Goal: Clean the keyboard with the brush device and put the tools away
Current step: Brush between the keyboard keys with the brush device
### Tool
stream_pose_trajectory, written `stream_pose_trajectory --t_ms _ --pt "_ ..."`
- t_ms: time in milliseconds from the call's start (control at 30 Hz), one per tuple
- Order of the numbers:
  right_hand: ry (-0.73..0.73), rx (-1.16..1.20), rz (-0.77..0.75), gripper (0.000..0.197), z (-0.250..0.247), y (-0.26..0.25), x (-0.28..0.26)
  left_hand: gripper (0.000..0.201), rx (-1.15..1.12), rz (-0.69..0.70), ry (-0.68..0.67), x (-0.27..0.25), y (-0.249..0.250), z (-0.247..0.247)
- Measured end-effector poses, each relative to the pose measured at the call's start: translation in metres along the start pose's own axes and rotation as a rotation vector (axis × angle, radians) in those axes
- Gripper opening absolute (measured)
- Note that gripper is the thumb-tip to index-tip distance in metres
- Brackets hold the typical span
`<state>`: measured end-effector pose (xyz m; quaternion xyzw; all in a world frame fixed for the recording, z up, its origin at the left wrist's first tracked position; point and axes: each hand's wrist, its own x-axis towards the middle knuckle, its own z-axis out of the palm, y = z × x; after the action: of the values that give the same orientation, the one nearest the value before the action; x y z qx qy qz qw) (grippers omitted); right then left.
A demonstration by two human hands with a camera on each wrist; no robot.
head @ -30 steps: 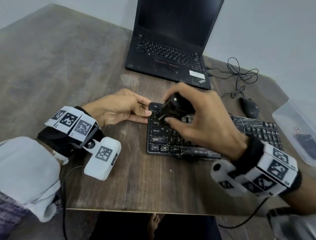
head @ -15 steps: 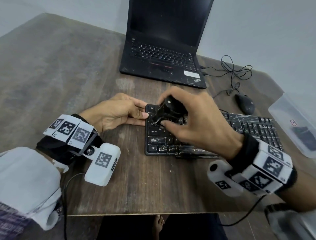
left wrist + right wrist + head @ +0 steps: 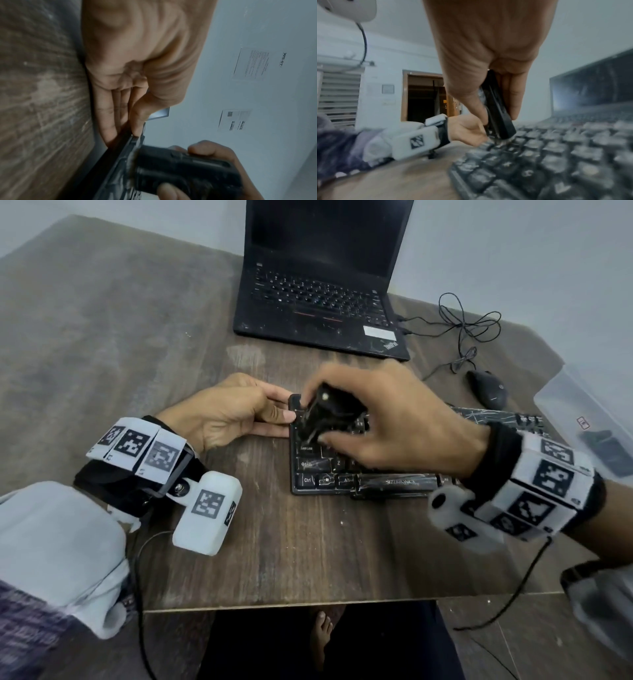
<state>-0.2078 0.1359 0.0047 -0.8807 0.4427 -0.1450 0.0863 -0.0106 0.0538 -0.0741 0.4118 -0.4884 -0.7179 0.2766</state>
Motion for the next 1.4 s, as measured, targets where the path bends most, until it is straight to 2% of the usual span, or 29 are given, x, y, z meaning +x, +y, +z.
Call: stream_pose_trajectory --t_ms 67,200,333,500,633,767,900,1067,1200,1300,1400 --pt "0.029 0.012 0.023 0.036 -0.001 -0.001 0.0 0.03 0.003 0.001 0.015 -0.002 0.001 0.001" --pt "-0.069 -0.003 -0.033 0.036 0.011 -0.018 -0.017 0.038 -0.002 0.021 0.011 -0.004 0.002 0.003" --pt "0.129 -0.019 0.114 0.036 0.004 -0.006 -0.019 0.029 -0.006 0.012 0.014 -0.002 0.001 0.002" --pt "0.017 0.059 0.05 0.039 0.023 -0.027 -0.029 0.03 0.007 0.014 0.032 -0.004 0.001 0.003" --pt "0.178 0.017 0.174 0.034 0.014 -0.016 -0.028 0.029 -0.008 0.011 0.016 -0.003 0.001 0.002" --pt "0.089 0.069 0.131 0.036 0.028 -0.037 -0.035 0.03 0.002 0.004 0.027 -0.005 0.001 0.003" --pt "0.264 0.046 0.285 0.034 0.017 -0.025 -0.036 0.031 -0.013 0.002 0.024 -0.004 0.0 0.002" --pt "0.25 0.063 0.31 0.033 0.037 -0.054 -0.045 0.029 -0.008 0.02 0.016 -0.005 -0.001 0.003" --pt "0.451 0.027 0.497 0.031 0.037 -0.046 -0.051 0.027 -0.012 0.016 0.016 -0.006 0.0 0.002" --pt "0.382 0.137 0.45 0.032 0.049 -0.063 -0.052 0.028 -0.012 0.021 0.016 -0.006 0.0 0.003" --pt "0.472 0.149 0.513 0.031 0.049 -0.059 -0.056 0.028 -0.014 0.017 0.013 -0.006 0.001 0.004"
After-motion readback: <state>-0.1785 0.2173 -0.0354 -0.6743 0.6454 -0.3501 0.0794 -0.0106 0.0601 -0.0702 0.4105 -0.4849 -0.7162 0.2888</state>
